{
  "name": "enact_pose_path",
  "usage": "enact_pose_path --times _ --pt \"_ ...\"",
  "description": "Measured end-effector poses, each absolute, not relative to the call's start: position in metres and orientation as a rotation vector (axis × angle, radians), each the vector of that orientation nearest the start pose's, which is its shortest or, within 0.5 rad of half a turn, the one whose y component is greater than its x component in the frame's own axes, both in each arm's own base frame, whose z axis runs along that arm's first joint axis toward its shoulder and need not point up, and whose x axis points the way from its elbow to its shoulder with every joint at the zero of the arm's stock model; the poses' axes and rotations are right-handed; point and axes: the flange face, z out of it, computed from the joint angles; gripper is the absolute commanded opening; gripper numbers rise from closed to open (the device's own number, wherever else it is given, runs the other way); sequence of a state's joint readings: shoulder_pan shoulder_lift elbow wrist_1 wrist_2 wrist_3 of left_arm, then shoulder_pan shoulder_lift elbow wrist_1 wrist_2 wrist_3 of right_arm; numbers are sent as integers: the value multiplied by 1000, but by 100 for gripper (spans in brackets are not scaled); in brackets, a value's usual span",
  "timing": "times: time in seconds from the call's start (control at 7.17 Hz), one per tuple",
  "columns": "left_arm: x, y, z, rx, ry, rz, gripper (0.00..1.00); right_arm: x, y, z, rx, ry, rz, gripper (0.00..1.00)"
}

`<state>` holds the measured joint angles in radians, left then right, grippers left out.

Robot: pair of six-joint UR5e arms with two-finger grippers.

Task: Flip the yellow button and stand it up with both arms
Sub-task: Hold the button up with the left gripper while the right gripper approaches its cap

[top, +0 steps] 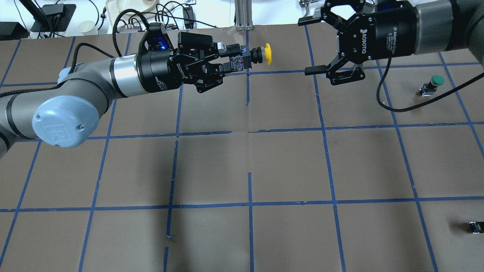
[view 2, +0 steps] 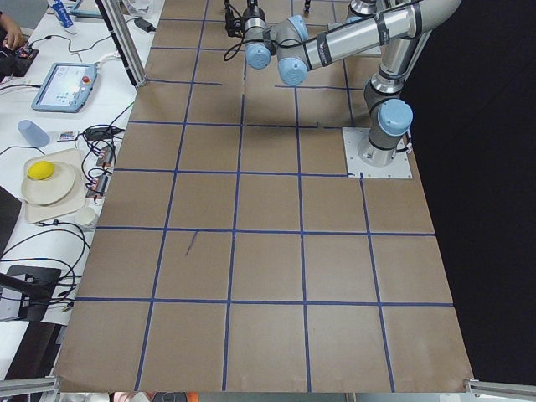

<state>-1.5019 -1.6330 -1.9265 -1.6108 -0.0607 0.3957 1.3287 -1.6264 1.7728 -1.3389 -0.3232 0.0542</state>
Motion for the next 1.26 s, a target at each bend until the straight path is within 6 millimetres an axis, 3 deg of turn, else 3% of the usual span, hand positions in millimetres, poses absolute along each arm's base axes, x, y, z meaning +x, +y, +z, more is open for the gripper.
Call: enact_pose_path --times 0.56,0.98,1.12,1.26 --pt "-203 -491 393 121 -1490 28 3 155 -482 442 476 1789 311 94" --pt "-204 -490 394 119 -1486 28 3 160 -492 445 453 1738 285 94" --pt "-204 -490 394 118 -1486 28 3 160 -495 445 445 1724 271 88" --pt "-205 -491 395 116 -1486 29 3 160 -497 443 441 1720 266 55"
